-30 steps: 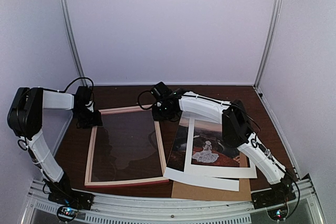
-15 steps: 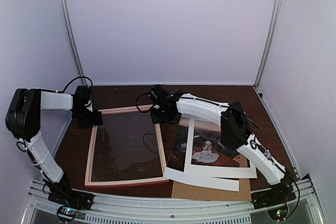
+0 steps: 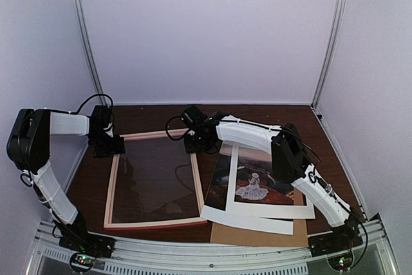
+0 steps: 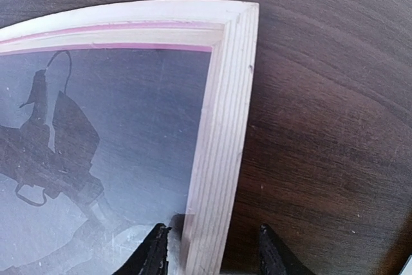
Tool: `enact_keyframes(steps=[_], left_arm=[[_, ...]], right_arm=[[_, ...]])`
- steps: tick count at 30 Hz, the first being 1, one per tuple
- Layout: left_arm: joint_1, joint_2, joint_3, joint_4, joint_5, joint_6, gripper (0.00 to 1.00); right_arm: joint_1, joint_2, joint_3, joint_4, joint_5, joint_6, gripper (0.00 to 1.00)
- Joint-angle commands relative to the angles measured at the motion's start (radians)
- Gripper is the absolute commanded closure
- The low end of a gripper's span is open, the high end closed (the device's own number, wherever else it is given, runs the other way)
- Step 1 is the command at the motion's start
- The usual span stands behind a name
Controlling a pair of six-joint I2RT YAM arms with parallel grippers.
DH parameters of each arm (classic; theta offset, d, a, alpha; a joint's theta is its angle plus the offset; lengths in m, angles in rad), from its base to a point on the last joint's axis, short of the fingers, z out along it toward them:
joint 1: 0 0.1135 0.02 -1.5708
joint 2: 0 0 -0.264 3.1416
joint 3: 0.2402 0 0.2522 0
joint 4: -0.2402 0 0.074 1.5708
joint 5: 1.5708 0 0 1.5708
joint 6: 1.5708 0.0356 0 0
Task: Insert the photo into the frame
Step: Move the frame body to the center of the board.
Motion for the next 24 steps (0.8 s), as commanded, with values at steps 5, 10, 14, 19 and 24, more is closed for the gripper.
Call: enact_keyframes(steps=[5,10,14,19,24], left_arm=[[0.011,-0.005,-0.009,0.021,-0.005,-0.016,0.32],[0.021,0.003,-0.013,0.023,0.013,-0.019,0.43],[0.021,0.005,-0.018,0.028,0.021,-0.022,0.47],[0.022,0.0,-0.019,0.024,0.019,-0.018,0.48],[0.022,-0.008,-0.027,0.023,0.008,-0.019,0.48]], right_arm=[[-0.024,-0.074,-0.105,-0.003,-0.06,0.021,0.56],[-0.025,-0.097,-0.142,0.006,-0.072,0.017,0.6],[-0.023,-0.096,-0.151,0.006,-0.097,0.021,0.62],[-0.014,-0.096,-0.15,-0.034,-0.088,0.025,0.63],[-0.007,-0.101,-0.149,-0.077,-0.069,0.015,0.63]])
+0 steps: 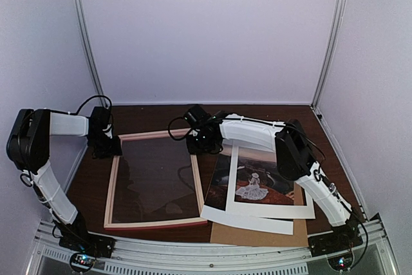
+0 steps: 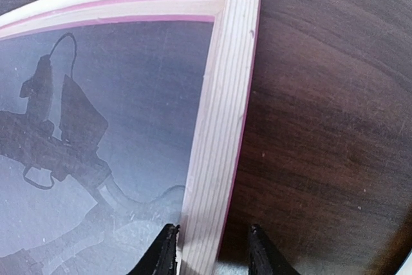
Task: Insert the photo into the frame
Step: Move the frame body to the center of the board.
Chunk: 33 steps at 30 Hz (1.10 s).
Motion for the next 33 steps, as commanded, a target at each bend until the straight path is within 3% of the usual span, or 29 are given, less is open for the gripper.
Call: enact_keyframes(steps=[1,9,33], left_arm=[[0.009,-0.011,-0.019,0.022,-0.005,-0.005,0.47],[0.009,-0.034,-0.035,0.022,-0.018,-0.008,0.45],[0.009,-0.038,-0.043,0.033,-0.006,-0.007,0.43]], right_arm=[[0.007,-0.026,-0.023,-0.116,0.02,-0.001,0.63],[0.015,-0.062,-0.053,-0.16,0.017,-0.024,0.57],[0.051,-0.117,-0.161,-0.244,-0.035,-0.059,0.54]])
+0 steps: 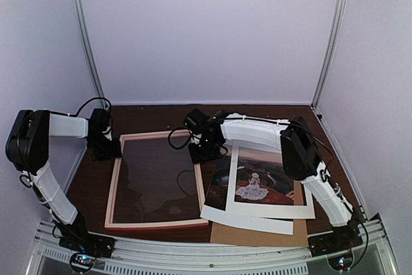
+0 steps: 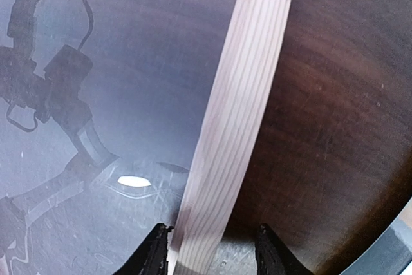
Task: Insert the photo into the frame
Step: Move the frame body to the center of the board.
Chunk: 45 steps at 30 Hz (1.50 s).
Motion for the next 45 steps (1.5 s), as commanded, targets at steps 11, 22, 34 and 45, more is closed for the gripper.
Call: enact_keyframes(steps=[11,22,34,45], left_arm=[[0.008,-0.03,-0.017,0.033,0.007,-0.005,0.42],[0.007,-0.042,-0.018,0.033,0.019,-0.005,0.41],[-0.06,-0.138,-0.028,0.035,-0.013,-0.016,0.22],[-0.191,-0.257,0.01,0.029,-0.03,-0.018,0.08]], right_arm=[[0.039,-0.055,-0.097,-0.148,0.026,-0.007,0.52],[0.066,-0.092,-0.167,-0.196,-0.025,-0.02,0.52],[0.089,-0.237,-0.298,-0.126,-0.11,-0.111,0.5],[-0.028,-0.548,-0.551,0.114,-0.038,-0.108,0.41]])
